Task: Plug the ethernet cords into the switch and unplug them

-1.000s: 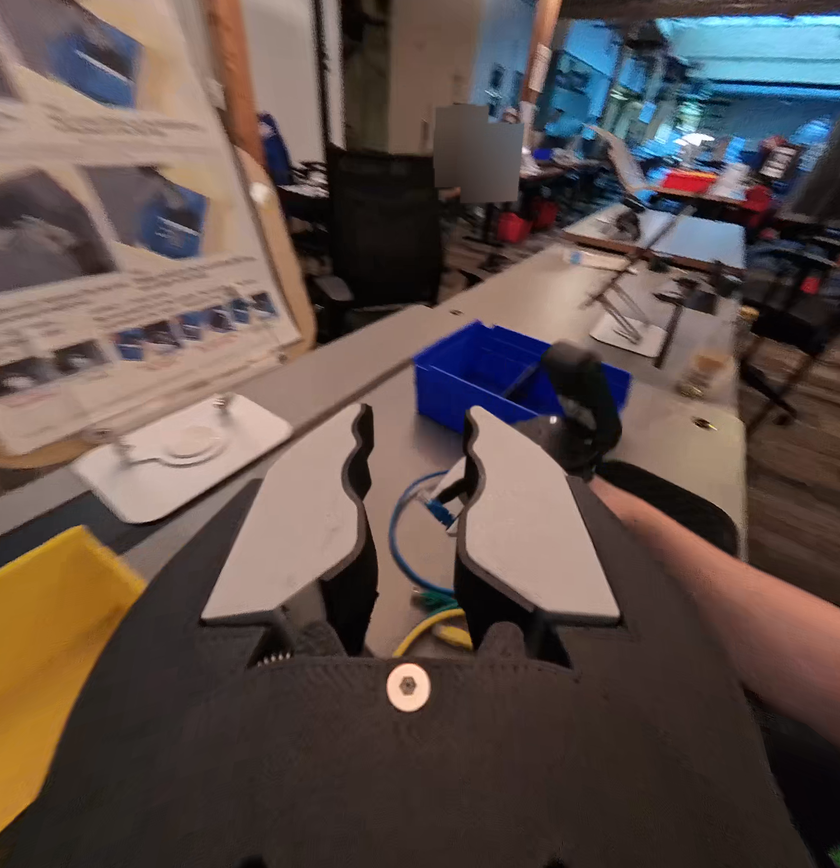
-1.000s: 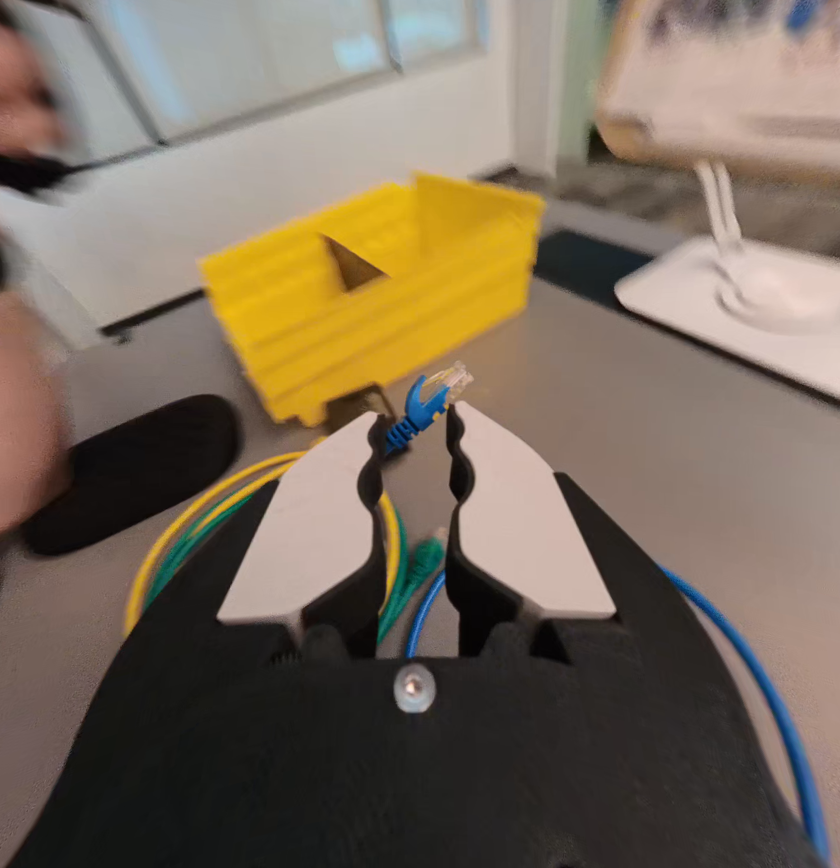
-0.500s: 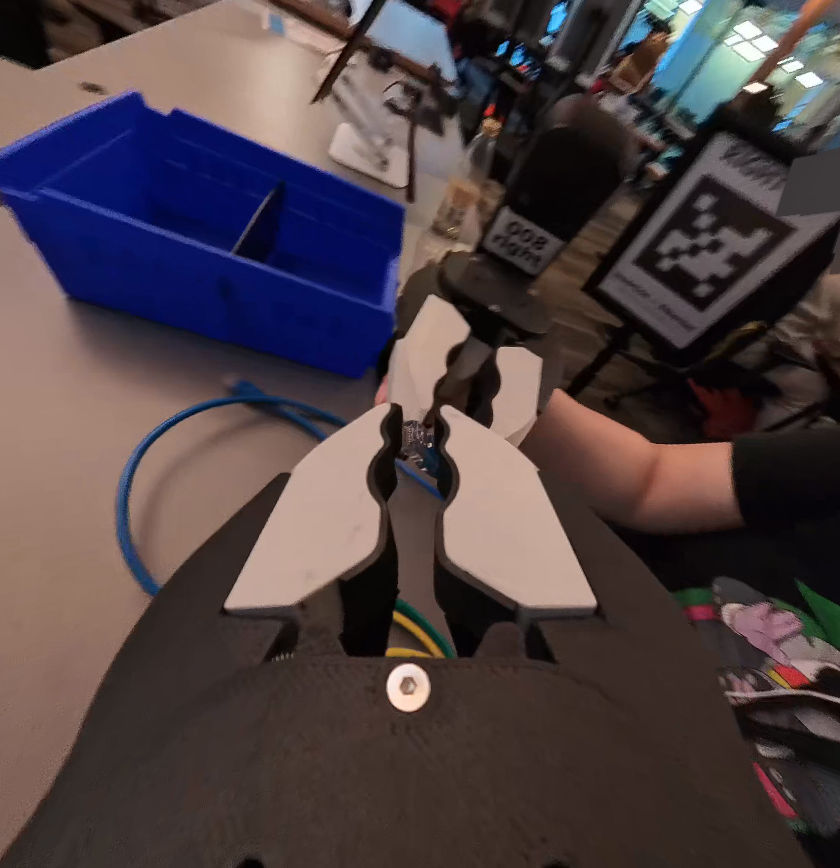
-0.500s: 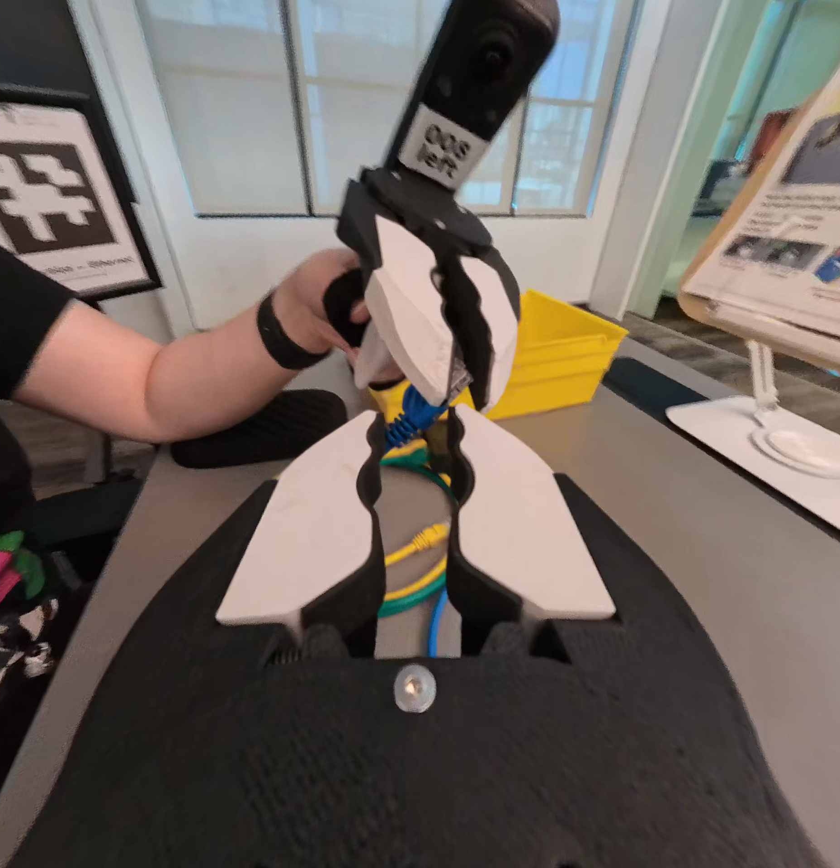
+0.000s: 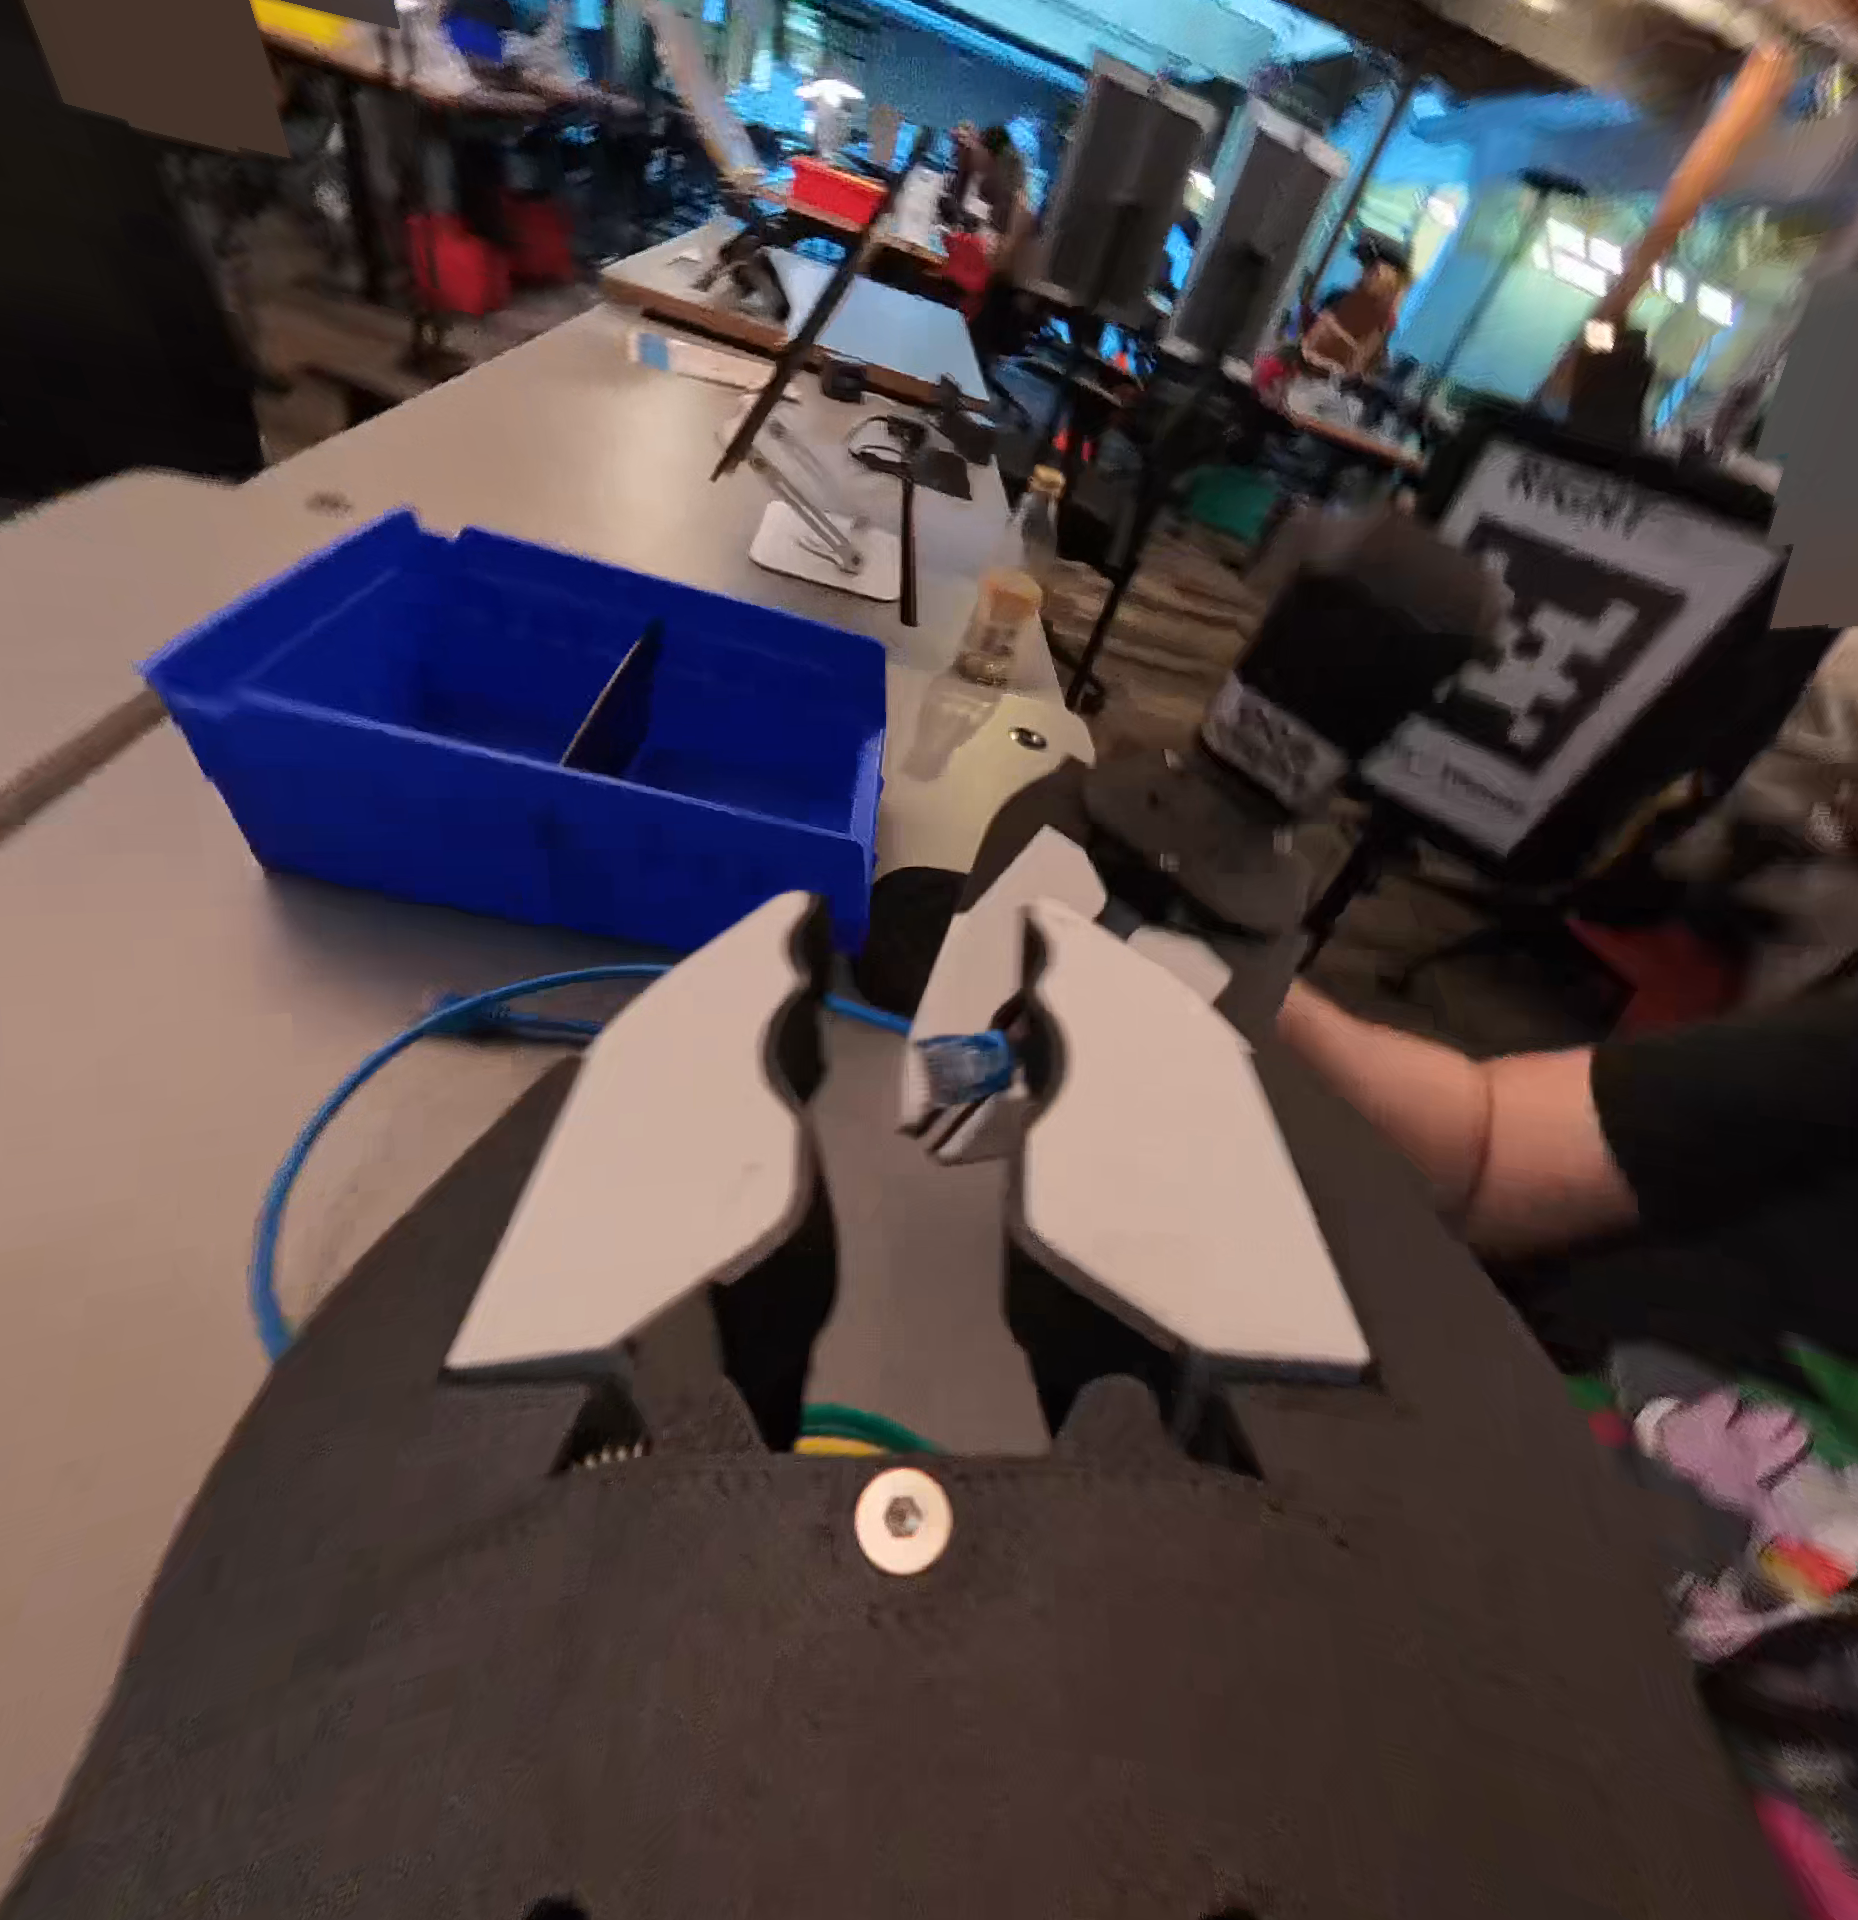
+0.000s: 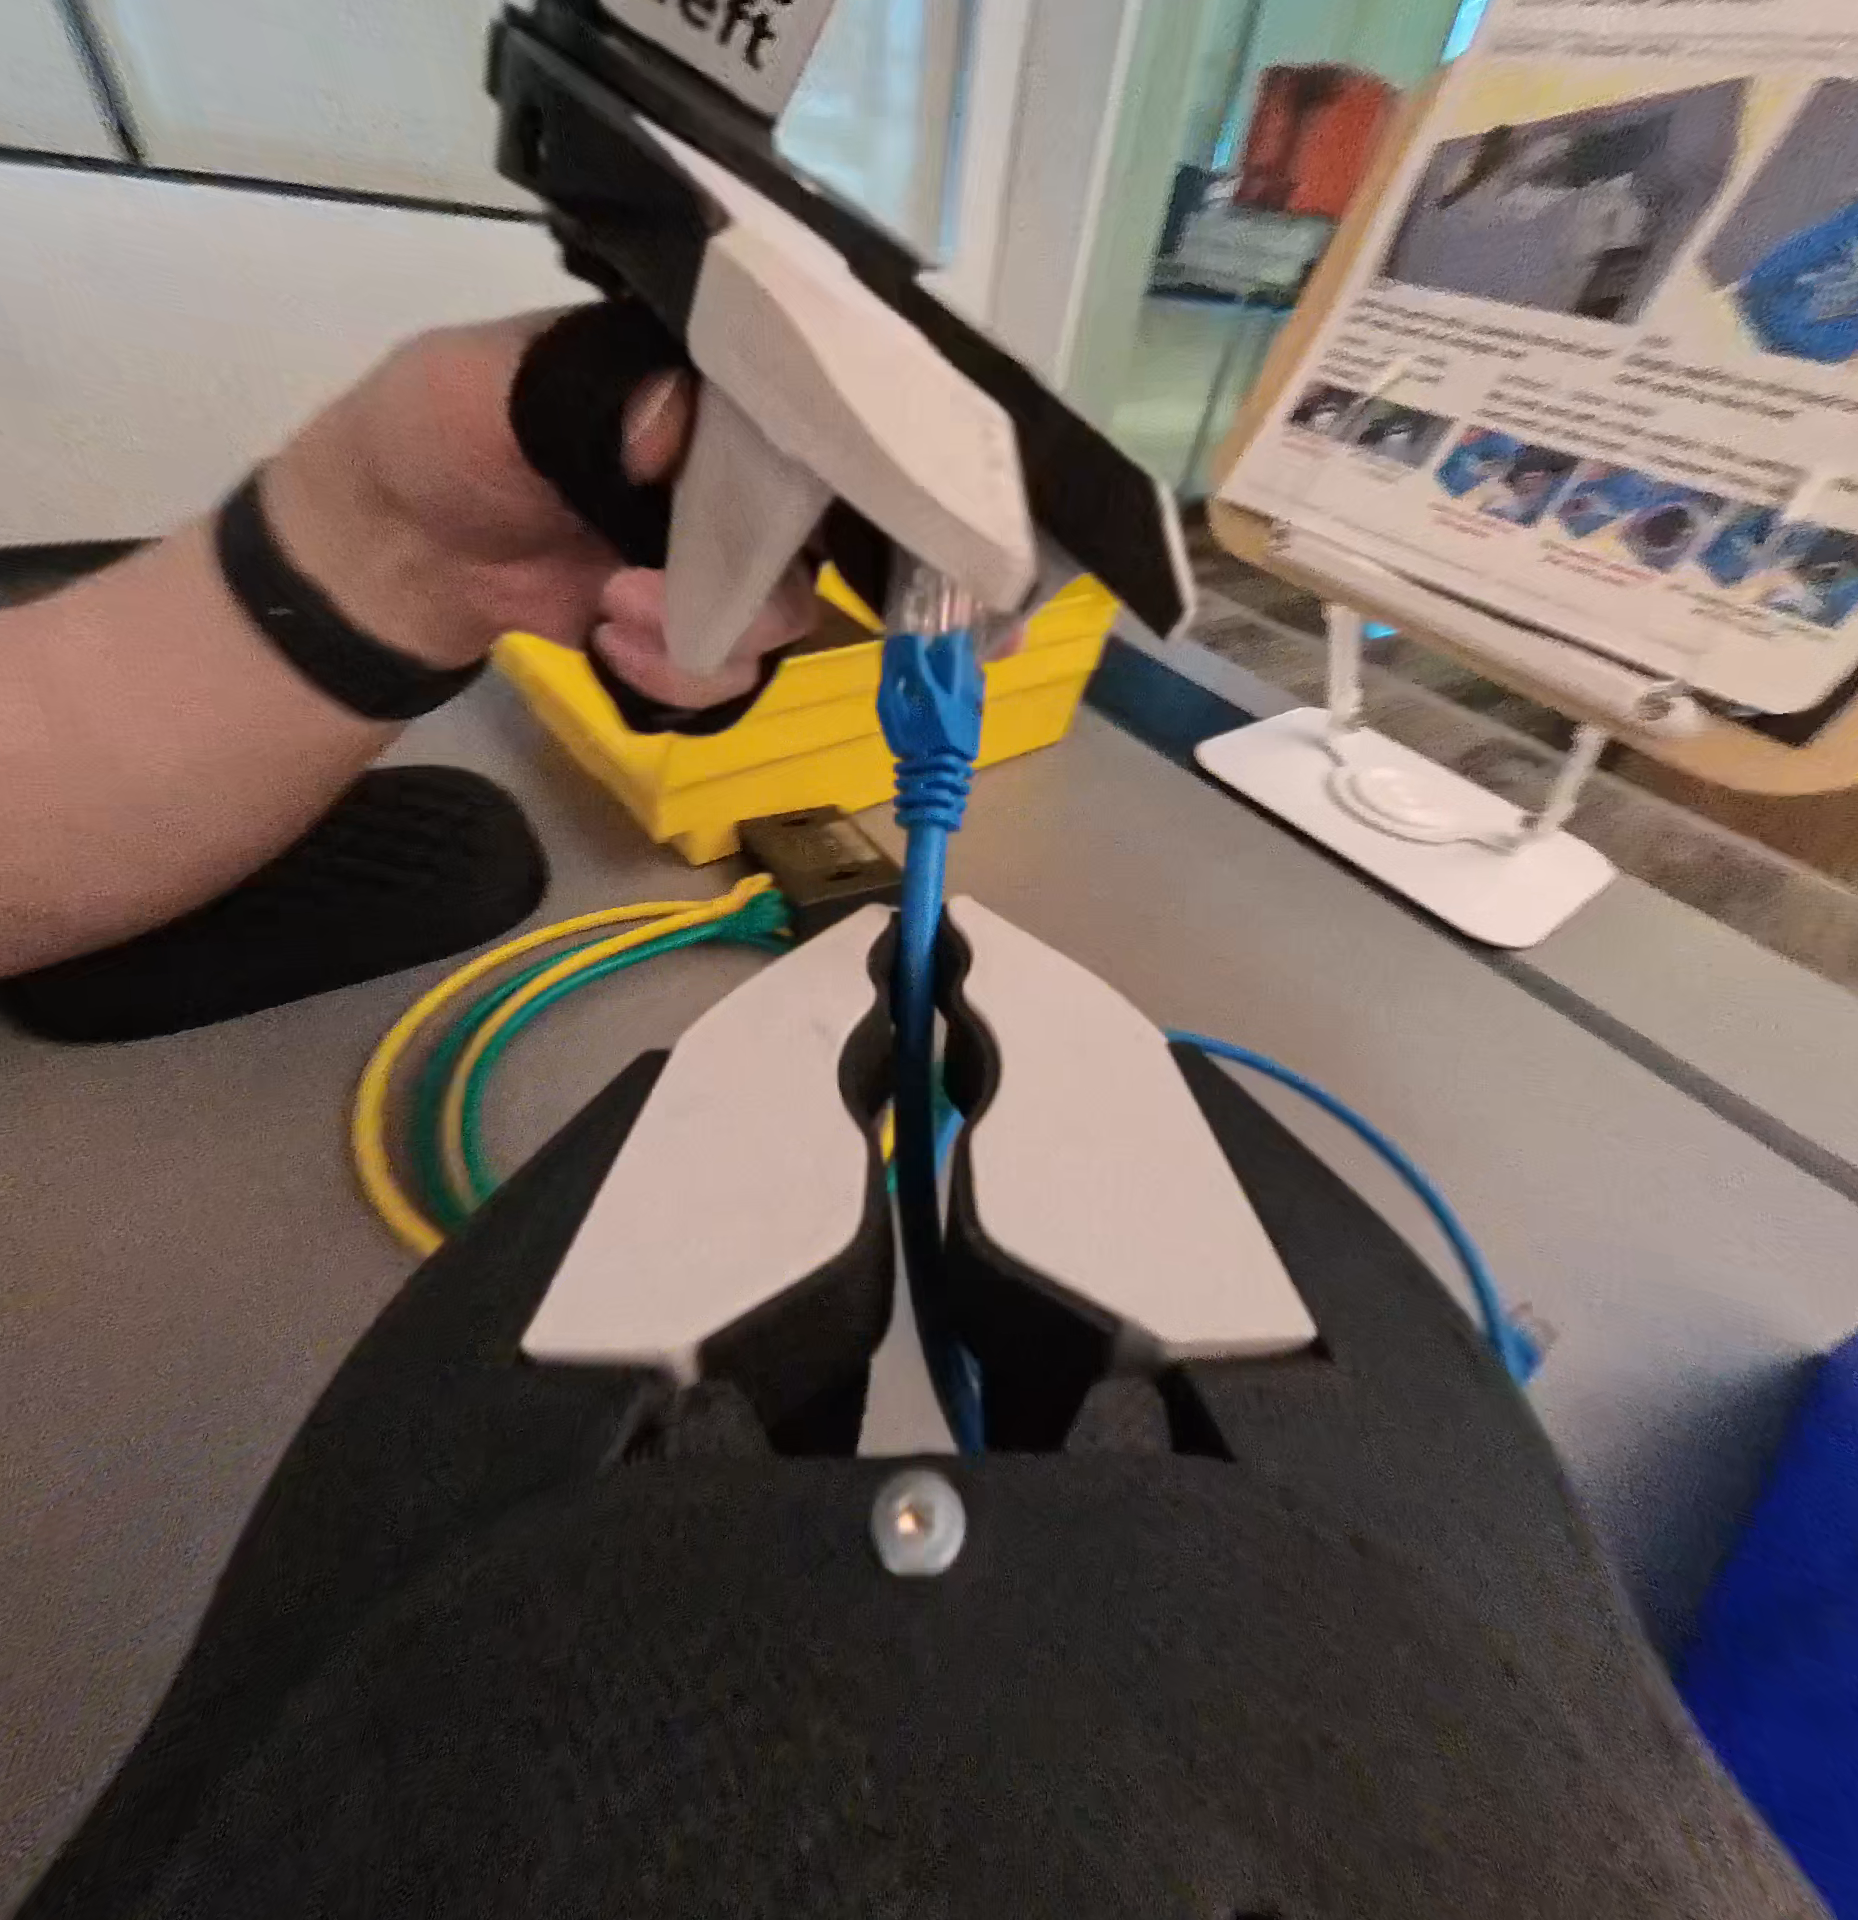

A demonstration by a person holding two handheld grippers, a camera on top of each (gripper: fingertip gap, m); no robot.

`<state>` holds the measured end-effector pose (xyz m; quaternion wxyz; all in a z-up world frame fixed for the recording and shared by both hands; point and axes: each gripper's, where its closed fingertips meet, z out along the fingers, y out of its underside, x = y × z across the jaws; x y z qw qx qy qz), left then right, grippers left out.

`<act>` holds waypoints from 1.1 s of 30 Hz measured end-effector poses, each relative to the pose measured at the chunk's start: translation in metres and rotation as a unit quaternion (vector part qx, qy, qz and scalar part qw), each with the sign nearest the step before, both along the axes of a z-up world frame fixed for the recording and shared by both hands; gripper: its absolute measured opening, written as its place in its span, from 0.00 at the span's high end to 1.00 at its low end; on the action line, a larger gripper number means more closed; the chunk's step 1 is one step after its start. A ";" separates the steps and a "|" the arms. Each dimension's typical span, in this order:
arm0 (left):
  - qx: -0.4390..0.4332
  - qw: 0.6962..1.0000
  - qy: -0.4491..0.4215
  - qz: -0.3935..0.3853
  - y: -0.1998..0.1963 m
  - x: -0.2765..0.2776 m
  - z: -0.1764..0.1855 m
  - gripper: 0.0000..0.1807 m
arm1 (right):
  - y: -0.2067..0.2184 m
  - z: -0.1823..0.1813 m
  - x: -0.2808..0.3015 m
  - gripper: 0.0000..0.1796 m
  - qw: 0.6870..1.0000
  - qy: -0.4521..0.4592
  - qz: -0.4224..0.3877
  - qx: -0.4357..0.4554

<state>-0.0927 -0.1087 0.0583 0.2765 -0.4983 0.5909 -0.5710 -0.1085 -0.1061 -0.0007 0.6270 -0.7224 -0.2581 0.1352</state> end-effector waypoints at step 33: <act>0.060 0.991 -0.059 -0.107 -0.058 -0.028 0.030 0.93 | -0.043 0.070 -0.004 0.80 0.925 0.202 0.057 0.316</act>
